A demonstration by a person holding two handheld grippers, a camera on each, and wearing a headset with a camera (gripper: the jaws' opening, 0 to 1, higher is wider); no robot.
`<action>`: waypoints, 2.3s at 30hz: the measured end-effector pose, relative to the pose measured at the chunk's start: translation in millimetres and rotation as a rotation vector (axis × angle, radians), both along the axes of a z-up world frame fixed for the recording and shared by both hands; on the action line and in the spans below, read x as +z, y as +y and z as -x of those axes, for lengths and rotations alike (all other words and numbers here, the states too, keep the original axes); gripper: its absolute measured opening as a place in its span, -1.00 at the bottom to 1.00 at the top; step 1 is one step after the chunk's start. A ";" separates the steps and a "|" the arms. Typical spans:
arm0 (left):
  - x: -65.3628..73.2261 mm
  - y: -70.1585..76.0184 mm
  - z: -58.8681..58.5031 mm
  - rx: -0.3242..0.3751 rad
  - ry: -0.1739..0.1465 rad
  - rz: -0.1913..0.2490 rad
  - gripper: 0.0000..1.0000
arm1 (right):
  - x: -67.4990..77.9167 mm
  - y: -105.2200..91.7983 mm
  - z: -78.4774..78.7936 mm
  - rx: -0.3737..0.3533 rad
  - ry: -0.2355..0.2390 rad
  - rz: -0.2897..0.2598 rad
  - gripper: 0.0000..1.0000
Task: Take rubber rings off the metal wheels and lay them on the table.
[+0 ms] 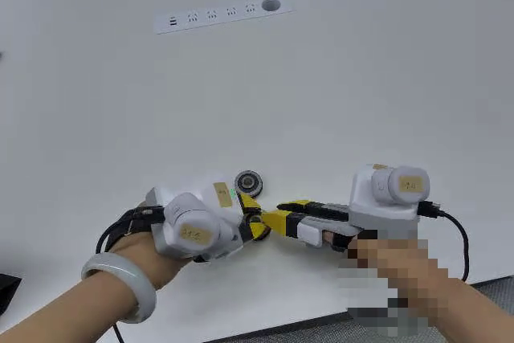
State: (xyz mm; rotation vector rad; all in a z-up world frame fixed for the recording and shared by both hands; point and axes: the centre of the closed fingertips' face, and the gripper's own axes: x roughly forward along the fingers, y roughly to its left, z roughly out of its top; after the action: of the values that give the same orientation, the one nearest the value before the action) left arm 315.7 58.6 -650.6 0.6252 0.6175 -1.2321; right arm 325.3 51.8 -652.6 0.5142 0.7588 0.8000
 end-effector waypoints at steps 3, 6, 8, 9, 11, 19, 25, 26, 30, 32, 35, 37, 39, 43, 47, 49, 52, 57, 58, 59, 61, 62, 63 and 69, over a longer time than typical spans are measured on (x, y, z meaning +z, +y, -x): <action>-1.7 0.8 0.7 0.000 0.009 -0.009 -0.71 | -0.3 0.7 0.5 0.001 0.002 -0.001 -0.48; -1.6 -0.3 3.6 -0.014 0.012 -0.011 -0.78 | -0.9 1.5 0.7 0.005 0.003 -0.001 -0.48; -2.6 -1.5 4.7 -0.018 0.008 -0.019 -0.79 | 0.5 2.4 1.2 0.005 0.004 -0.005 -0.48; -3.7 -0.9 5.0 -0.019 0.009 -0.024 -0.78 | 0.9 2.7 1.5 0.006 0.004 -0.004 -0.48; -5.3 -0.3 4.3 -0.018 0.003 -0.029 -0.73 | 0.5 3.8 2.3 0.012 0.005 -0.008 -0.48; -5.0 0.5 4.6 -0.008 0.019 -0.009 -0.74 | -1.1 6.3 5.0 0.021 0.012 -0.008 -0.49; -4.4 0.4 4.9 0.001 0.019 0.008 -0.74 | -2.6 9.4 2.6 0.012 0.039 -0.039 -0.49; -4.4 0.3 5.0 0.002 0.018 0.010 -0.74 | -2.9 9.4 2.4 0.007 0.046 -0.045 -0.49; -4.0 0.6 5.1 0.006 0.015 0.018 -0.74 | -4.5 9.9 3.7 -0.005 0.083 -0.071 -0.51; -3.9 0.8 5.0 0.010 0.015 0.022 -0.74 | -3.6 10.9 4.5 -0.002 0.088 -0.079 -0.53; -3.7 0.8 5.2 0.019 0.014 0.029 -0.74 | -3.9 11.5 4.8 -0.009 0.107 -0.095 -0.54; -3.5 0.8 5.3 0.024 0.015 0.033 -0.74 | -4.6 11.4 5.0 -0.011 0.114 -0.099 -0.53; -3.5 0.7 5.5 0.026 0.015 0.035 -0.74 | -5.1 11.2 5.3 -0.010 0.121 -0.101 -0.53; -3.3 0.6 5.6 0.026 0.014 0.038 -0.74 | -5.2 11.0 5.4 -0.012 0.130 -0.104 -0.53; -3.3 0.5 5.3 0.024 0.014 0.039 -0.75 | -4.6 10.8 5.2 -0.020 0.156 -0.121 -0.52; -3.3 0.5 5.2 0.023 0.015 0.039 -0.75 | -4.7 10.2 5.4 -0.021 0.175 -0.129 -0.51; -3.2 0.4 5.4 0.021 0.013 0.038 -0.75 | -3.9 10.0 6.5 -0.020 0.189 -0.136 -0.51; -3.1 0.5 5.3 0.024 0.014 0.038 -0.75 | -3.9 8.2 10.1 -0.020 0.206 -0.147 -0.52; -3.0 0.5 5.3 0.025 0.014 0.040 -0.75 | -4.2 7.8 9.8 -0.025 0.209 -0.149 -0.52; -2.9 0.5 5.2 0.026 0.014 0.040 -0.75 | -4.2 7.9 9.5 -0.026 0.210 -0.151 -0.53; -2.8 0.5 5.1 0.026 0.015 0.040 -0.75 | -6.1 7.3 8.6 -0.027 0.208 -0.144 -0.55; -2.8 0.5 5.1 0.027 0.015 0.040 -0.75 | -7.3 6.7 8.1 -0.028 0.205 -0.139 -0.56; -2.8 0.6 5.0 0.027 0.015 0.040 -0.75 | -8.2 6.3 7.8 -0.028 0.202 -0.136 -0.56; -3.1 0.8 4.8 0.026 0.015 0.040 -0.75 | -5.4 8.2 8.7 -0.022 0.177 -0.123 -0.53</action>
State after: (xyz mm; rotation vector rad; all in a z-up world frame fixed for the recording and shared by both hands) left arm 310.9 59.3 -653.7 0.5736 0.6105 -1.2228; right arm 316.7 60.0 -658.0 0.7095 0.8692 0.7907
